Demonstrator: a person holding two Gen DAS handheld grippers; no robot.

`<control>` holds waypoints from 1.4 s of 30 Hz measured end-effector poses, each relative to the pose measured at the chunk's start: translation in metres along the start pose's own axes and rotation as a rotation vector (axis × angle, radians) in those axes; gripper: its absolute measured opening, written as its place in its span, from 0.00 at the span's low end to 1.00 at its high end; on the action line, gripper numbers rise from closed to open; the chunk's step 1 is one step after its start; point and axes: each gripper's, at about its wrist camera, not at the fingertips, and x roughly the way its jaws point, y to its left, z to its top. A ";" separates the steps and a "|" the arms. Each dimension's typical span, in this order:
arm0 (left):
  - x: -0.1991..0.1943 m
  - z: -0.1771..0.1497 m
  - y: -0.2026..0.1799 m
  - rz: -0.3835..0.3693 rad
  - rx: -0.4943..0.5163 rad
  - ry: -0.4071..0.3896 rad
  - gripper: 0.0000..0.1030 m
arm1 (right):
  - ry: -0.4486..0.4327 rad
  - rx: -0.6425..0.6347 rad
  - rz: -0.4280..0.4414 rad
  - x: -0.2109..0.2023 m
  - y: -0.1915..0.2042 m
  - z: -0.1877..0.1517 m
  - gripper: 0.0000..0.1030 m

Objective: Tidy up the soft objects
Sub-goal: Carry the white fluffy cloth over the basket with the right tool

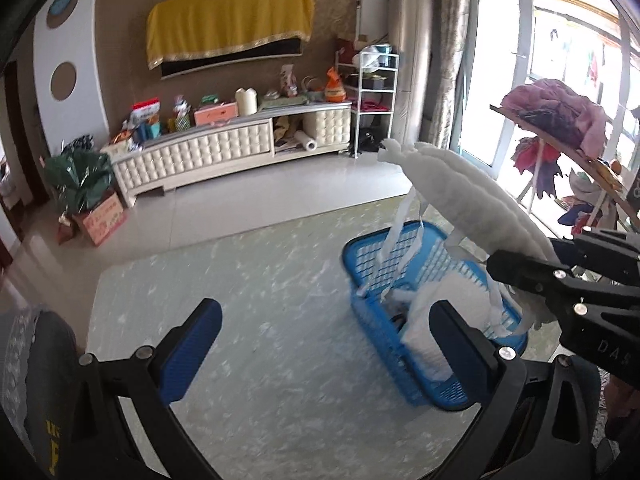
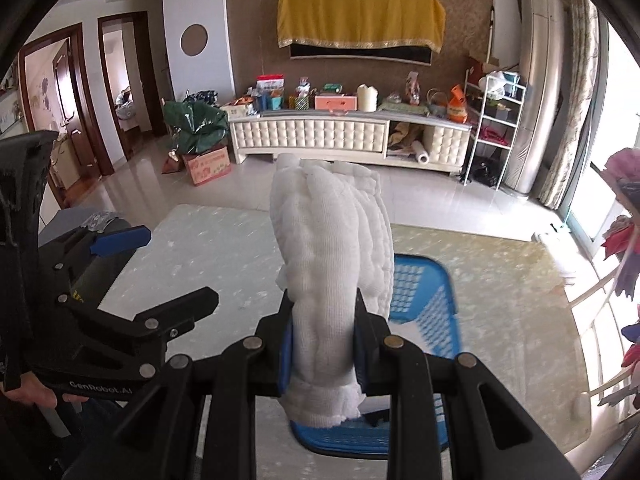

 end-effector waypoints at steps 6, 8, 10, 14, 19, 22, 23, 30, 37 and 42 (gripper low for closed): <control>0.006 0.013 -0.025 0.001 0.042 -0.005 1.00 | -0.018 0.009 -0.014 -0.006 -0.016 -0.003 0.22; 0.006 0.016 -0.031 0.002 0.050 -0.003 1.00 | -0.026 0.013 -0.016 -0.008 -0.020 -0.004 0.22; 0.007 0.018 -0.036 0.006 0.060 -0.005 1.00 | -0.031 0.022 -0.013 -0.010 -0.024 -0.005 0.22; 0.009 0.022 -0.042 0.012 0.071 -0.006 1.00 | -0.036 0.033 -0.014 -0.016 -0.030 -0.009 0.22; 0.013 0.025 -0.049 0.020 0.079 -0.003 1.00 | -0.039 0.041 -0.009 -0.017 -0.032 -0.012 0.22; 0.018 0.024 -0.053 0.020 0.083 0.007 1.00 | -0.018 0.054 -0.011 -0.011 -0.036 -0.016 0.22; 0.020 0.023 -0.054 0.021 0.086 0.013 1.00 | -0.011 0.059 -0.008 -0.007 -0.035 -0.018 0.22; 0.037 0.016 -0.054 0.021 0.090 0.056 1.00 | 0.044 0.072 -0.009 0.014 -0.038 -0.023 0.22; 0.064 0.010 -0.047 0.012 0.066 0.102 1.00 | 0.127 0.087 -0.014 0.045 -0.042 -0.035 0.22; 0.087 0.003 -0.042 0.001 0.046 0.151 1.00 | 0.184 0.104 -0.016 0.063 -0.047 -0.041 0.23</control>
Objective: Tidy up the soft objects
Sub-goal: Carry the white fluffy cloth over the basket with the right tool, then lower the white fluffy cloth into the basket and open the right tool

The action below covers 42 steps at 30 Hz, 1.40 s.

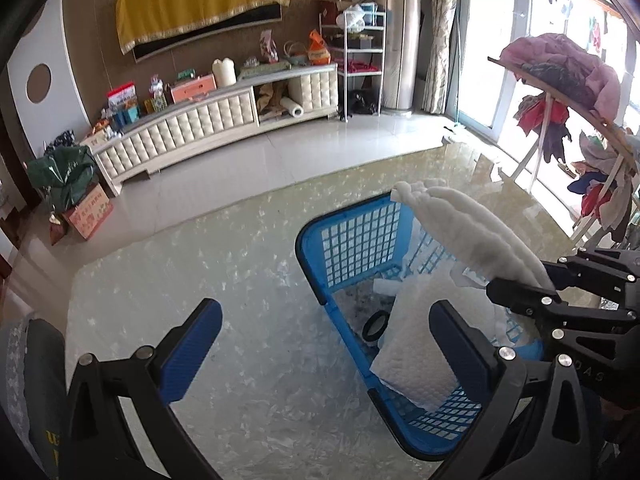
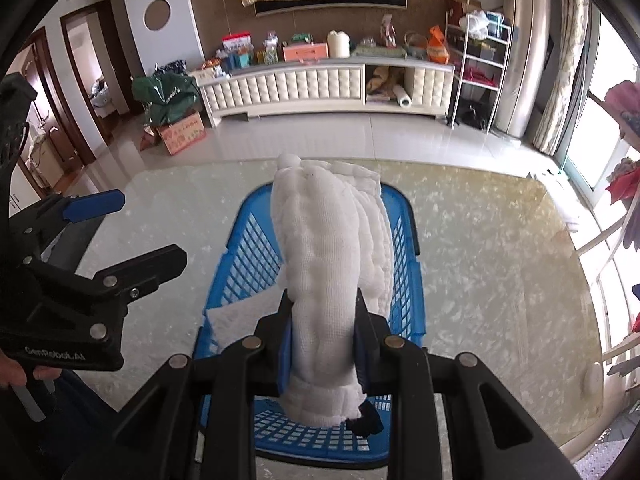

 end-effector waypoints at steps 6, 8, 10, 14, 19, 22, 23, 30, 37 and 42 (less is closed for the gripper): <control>0.021 -0.002 0.005 -0.022 -0.014 0.034 1.00 | 0.062 0.010 0.013 0.017 0.000 -0.005 0.23; 0.027 -0.001 0.007 -0.025 -0.022 0.046 1.00 | 0.076 0.015 0.014 0.021 -0.001 -0.005 0.23; 0.032 -0.002 0.007 -0.033 -0.031 0.054 1.00 | 0.092 0.023 0.018 0.024 -0.003 -0.005 0.24; 0.040 -0.003 0.005 -0.035 -0.020 0.064 1.00 | 0.117 0.031 0.024 0.030 -0.006 -0.007 0.24; 0.050 -0.008 0.007 -0.046 -0.028 0.093 1.00 | 0.133 0.036 0.027 0.029 -0.006 -0.009 0.26; 0.051 -0.009 0.008 -0.051 -0.024 0.102 1.00 | 0.127 0.028 0.034 0.026 -0.006 -0.009 0.27; 0.051 -0.010 0.008 -0.053 -0.021 0.102 1.00 | 0.125 0.026 0.032 0.025 -0.006 -0.009 0.27; 0.049 -0.009 0.007 -0.065 -0.016 0.103 1.00 | 0.122 0.026 0.029 0.028 -0.006 -0.006 0.42; 0.046 -0.011 0.003 -0.072 -0.006 0.105 1.00 | 0.108 0.034 0.012 0.029 -0.007 -0.003 0.68; 0.041 -0.011 0.007 -0.075 -0.021 0.097 1.00 | 0.107 0.065 0.021 0.028 -0.015 -0.004 0.87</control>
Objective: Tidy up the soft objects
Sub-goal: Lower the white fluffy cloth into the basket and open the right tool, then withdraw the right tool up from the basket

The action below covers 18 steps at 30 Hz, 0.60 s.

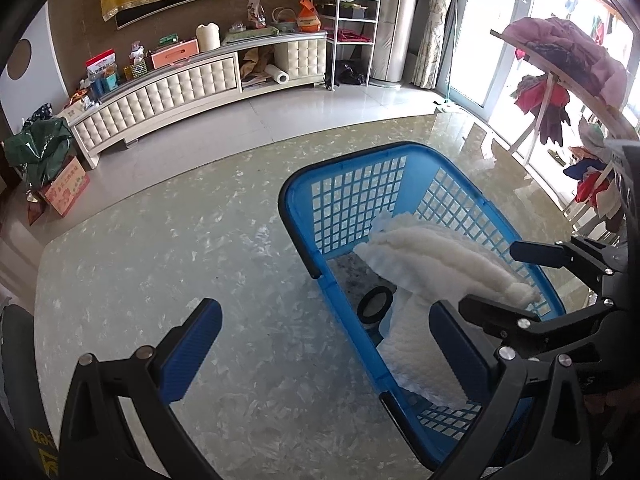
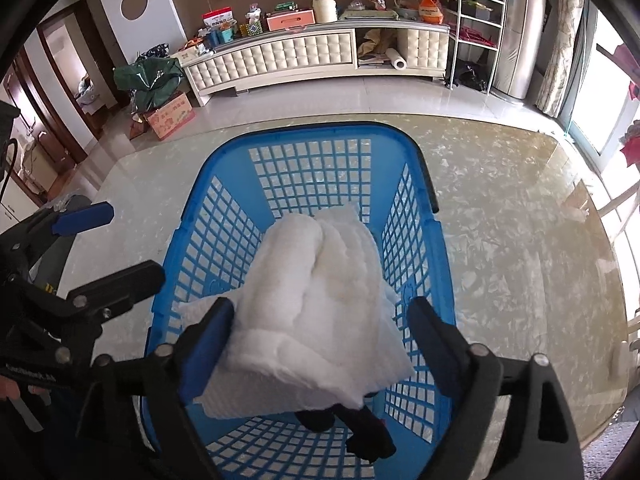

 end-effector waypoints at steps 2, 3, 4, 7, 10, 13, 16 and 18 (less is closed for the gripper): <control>-0.003 -0.001 0.001 -0.002 -0.007 -0.003 1.00 | -0.008 -0.005 -0.008 -0.004 0.002 -0.001 0.91; -0.004 -0.003 0.001 -0.002 -0.009 -0.003 1.00 | -0.011 -0.007 -0.012 -0.006 0.002 -0.001 0.93; -0.007 -0.004 0.001 0.002 -0.012 -0.005 1.00 | -0.015 -0.007 -0.013 -0.008 0.003 -0.001 0.95; -0.020 -0.008 0.000 0.010 -0.011 -0.036 1.00 | -0.039 -0.006 -0.004 -0.015 0.006 -0.004 0.99; -0.040 -0.015 -0.001 0.014 -0.016 -0.075 1.00 | -0.066 -0.014 -0.013 -0.025 0.010 -0.006 0.99; -0.059 -0.022 -0.001 0.029 -0.036 -0.120 1.00 | -0.091 -0.030 -0.010 -0.037 0.017 -0.009 0.99; -0.082 -0.030 0.001 0.036 -0.048 -0.168 1.00 | -0.138 -0.049 -0.023 -0.054 0.026 -0.012 0.99; -0.097 -0.035 0.002 0.039 -0.057 -0.198 1.00 | -0.169 -0.054 -0.024 -0.065 0.031 -0.014 0.99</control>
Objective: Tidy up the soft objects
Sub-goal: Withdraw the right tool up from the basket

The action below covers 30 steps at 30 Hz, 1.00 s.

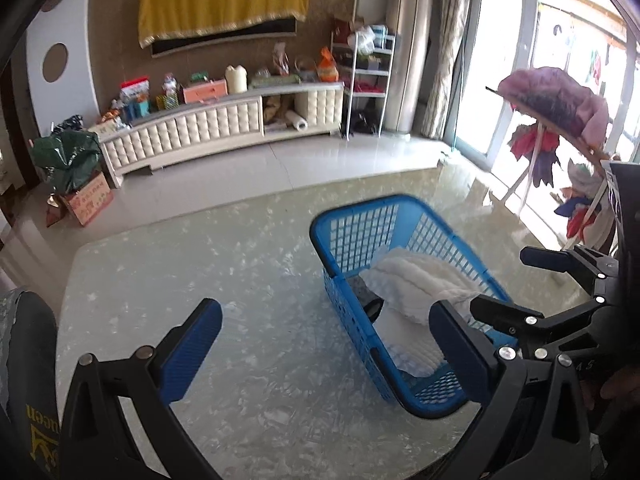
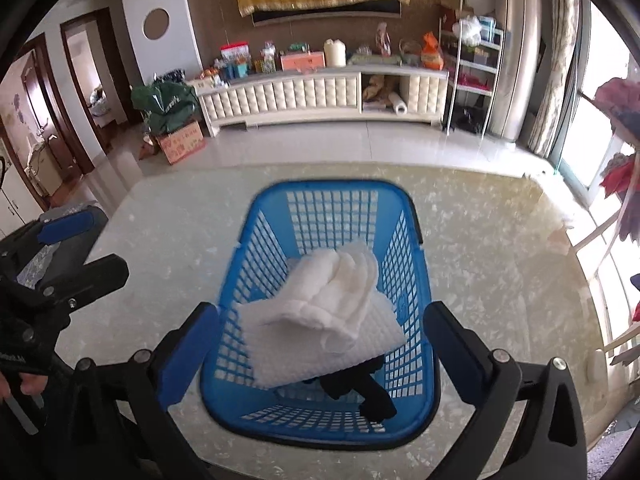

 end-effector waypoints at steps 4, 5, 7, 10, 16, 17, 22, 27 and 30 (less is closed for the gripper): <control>-0.029 -0.005 0.003 0.018 -0.003 -0.049 1.00 | -0.071 -0.006 -0.001 -0.024 0.010 0.001 0.99; -0.036 -0.008 0.003 0.025 -0.003 -0.062 1.00 | -0.084 -0.007 -0.001 -0.029 0.013 0.001 0.99; -0.051 -0.013 0.004 0.034 -0.005 -0.087 1.00 | -0.111 -0.011 0.002 -0.040 0.019 0.000 1.00; -0.071 -0.019 0.004 0.043 -0.008 -0.118 1.00 | -0.138 -0.021 0.008 -0.053 0.029 -0.008 1.00; -0.108 -0.033 0.003 0.062 -0.010 -0.168 1.00 | -0.198 -0.032 0.027 -0.078 0.046 -0.020 1.00; -0.113 -0.034 0.002 0.066 -0.008 -0.174 1.00 | -0.213 -0.036 0.030 -0.084 0.049 -0.022 1.00; -0.139 -0.046 0.000 0.085 -0.007 -0.213 1.00 | -0.268 -0.041 0.043 -0.103 0.057 -0.026 1.00; -0.155 -0.061 0.000 0.096 -0.024 -0.228 1.00 | -0.295 -0.055 0.056 -0.111 0.065 -0.033 1.00; -0.160 -0.068 -0.001 0.095 -0.024 -0.233 1.00 | -0.301 -0.080 0.048 -0.111 0.073 -0.038 1.00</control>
